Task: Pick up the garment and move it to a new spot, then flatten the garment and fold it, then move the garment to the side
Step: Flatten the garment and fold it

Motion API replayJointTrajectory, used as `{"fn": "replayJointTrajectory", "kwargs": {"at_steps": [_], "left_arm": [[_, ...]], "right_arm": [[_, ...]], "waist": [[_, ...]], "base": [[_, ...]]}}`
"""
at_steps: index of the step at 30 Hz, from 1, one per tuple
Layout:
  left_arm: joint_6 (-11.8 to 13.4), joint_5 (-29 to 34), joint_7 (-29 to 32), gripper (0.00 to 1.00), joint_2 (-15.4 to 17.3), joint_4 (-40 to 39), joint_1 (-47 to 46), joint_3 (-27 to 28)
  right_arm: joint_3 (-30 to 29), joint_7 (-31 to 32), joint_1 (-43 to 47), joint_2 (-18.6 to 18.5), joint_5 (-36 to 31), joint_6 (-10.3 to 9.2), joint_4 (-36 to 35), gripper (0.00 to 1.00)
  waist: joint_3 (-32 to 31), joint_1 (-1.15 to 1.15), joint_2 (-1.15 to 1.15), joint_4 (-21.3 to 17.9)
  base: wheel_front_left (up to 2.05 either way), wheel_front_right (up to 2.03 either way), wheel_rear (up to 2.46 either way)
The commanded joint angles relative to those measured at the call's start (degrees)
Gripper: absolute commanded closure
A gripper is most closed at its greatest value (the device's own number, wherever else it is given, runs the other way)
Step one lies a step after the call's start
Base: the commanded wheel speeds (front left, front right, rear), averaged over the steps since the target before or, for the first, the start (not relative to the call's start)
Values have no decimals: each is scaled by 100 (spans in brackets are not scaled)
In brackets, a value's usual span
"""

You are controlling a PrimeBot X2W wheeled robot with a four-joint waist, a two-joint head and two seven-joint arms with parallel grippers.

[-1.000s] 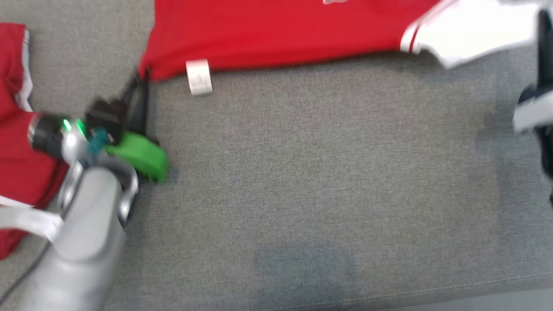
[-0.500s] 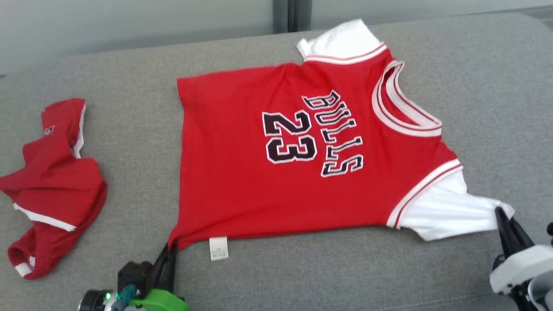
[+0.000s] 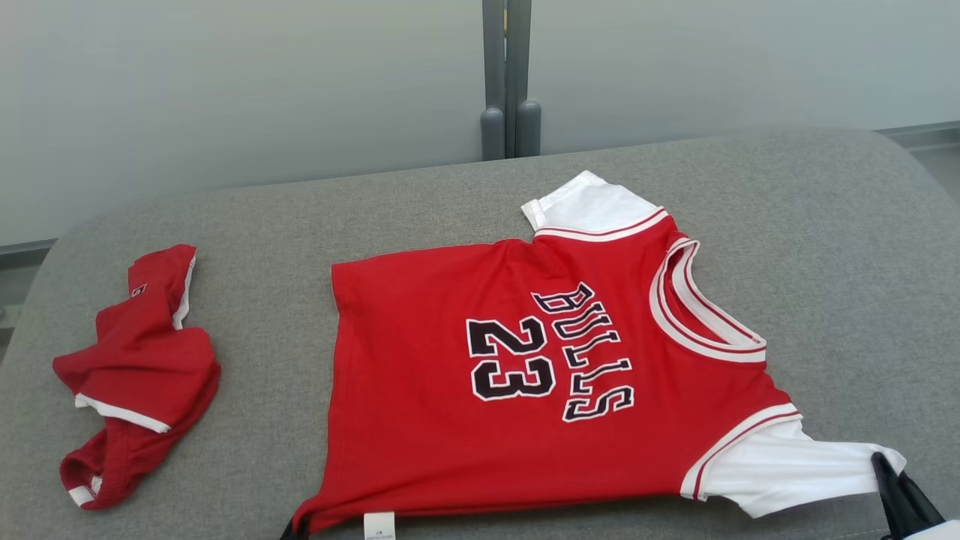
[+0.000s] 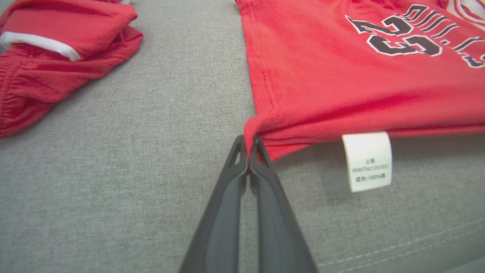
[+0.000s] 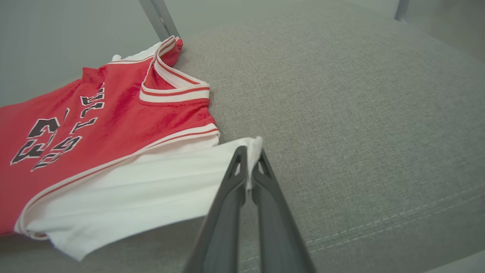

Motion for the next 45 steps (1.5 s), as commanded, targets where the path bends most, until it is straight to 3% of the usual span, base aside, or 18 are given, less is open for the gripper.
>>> {"fn": "replayJointTrajectory", "kwargs": {"at_steps": [1, 8, 12, 20, 30, 31, 32, 33, 34, 45], "left_arm": [[3, 54, 7, 100, 57, -62, 56, 123], [-93, 201, 7, 100, -38, -577, -250, 117], [-155, 223, 7, 100, -60, -661, -568, -10], [-186, 251, 6, 100, -97, -205, -1613, -336], [-189, 248, 4, 100, -139, 376, -2181, -424], [-189, 263, 4, 100, -145, 396, -2214, -442], [-184, 247, 4, 74, -143, 390, -2248, -410], [-166, 230, 4, 31, -143, 377, -2260, -372], [-148, 204, 4, 0, -147, 371, -2260, -346], [56, 56, 4, 0, -161, -188, -1731, -260]], "right_arm": [[-130, -22, 67, -92, -32, -26, -125, 100], [-292, -22, -201, 10, -156, -23, -786, 100], [-131, -22, -645, -47, -182, -20, -770, 100], [460, 35, -2109, -34, -431, -18, 296, 100], [716, -8, -2980, 44, -471, -18, 1422, 100], [702, -13, -3031, 64, -444, -18, 1492, 90], [652, -16, -3081, 92, -414, -19, 1584, 43], [618, -12, -3122, 118, -410, -18, 1652, 0], [579, -16, -3181, 136, -416, -18, 1651, 0], [34, -19, -2254, 327, -524, -18, 651, 0]], "waist": [[-6, 1, 0, 7], [86, 1, 0, 72], [216, 1, 0, 164], [799, 1, 0, 371], [1214, 1, 0, 424], [1247, 1, 0, 412], [1280, 1, 0, 396], [1310, 1, 0, 381], [1331, 1, 0, 370], [1160, 1, 0, 287]], "base": [[0, 0, 0], [0, 0, 0], [0, 0, 0], [0, 0, 0], [0, 0, 0], [0, 0, 0], [0, 0, 0], [0, 0, 0], [0, 0, 0], [0, 0, 0]]}}
